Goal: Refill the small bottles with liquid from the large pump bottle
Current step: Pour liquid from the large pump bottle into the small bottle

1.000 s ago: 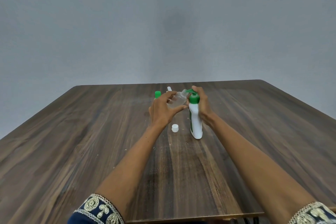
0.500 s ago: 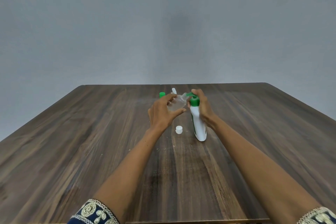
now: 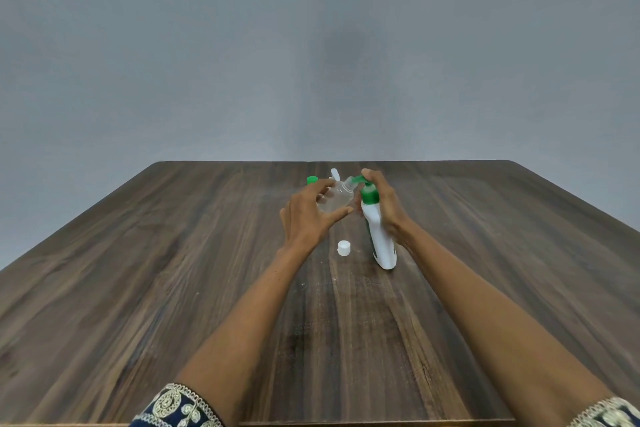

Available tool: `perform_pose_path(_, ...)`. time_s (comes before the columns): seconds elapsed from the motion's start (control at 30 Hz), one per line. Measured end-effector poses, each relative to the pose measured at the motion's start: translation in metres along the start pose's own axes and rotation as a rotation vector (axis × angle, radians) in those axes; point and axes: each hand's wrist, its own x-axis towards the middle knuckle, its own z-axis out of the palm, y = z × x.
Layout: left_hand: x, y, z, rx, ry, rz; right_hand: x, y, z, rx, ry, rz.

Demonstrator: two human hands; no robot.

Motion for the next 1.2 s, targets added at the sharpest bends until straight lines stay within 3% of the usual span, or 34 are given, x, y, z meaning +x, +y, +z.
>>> perform_pose_path(0.27,-0.005,-0.01,0.0,-0.002,-0.03,0.012,0.0,0.002,0.004,0.009,0.034,-0.021)
perform_pose_path(0.53,-0.003,-0.015,0.006,-0.209,-0.112,-0.015,0.0,0.001,0.004,0.009,0.018,-0.016)
perform_pose_path(1.0,0.007,-0.017,0.006,-0.28,-0.209,-0.032,0.0,0.004,0.001,-0.008,0.045,-0.029)
perform_pose_path(1.2,0.006,-0.014,0.011,-0.277,-0.225,-0.019,0.004,0.009,-0.006,0.057,0.139,-0.018)
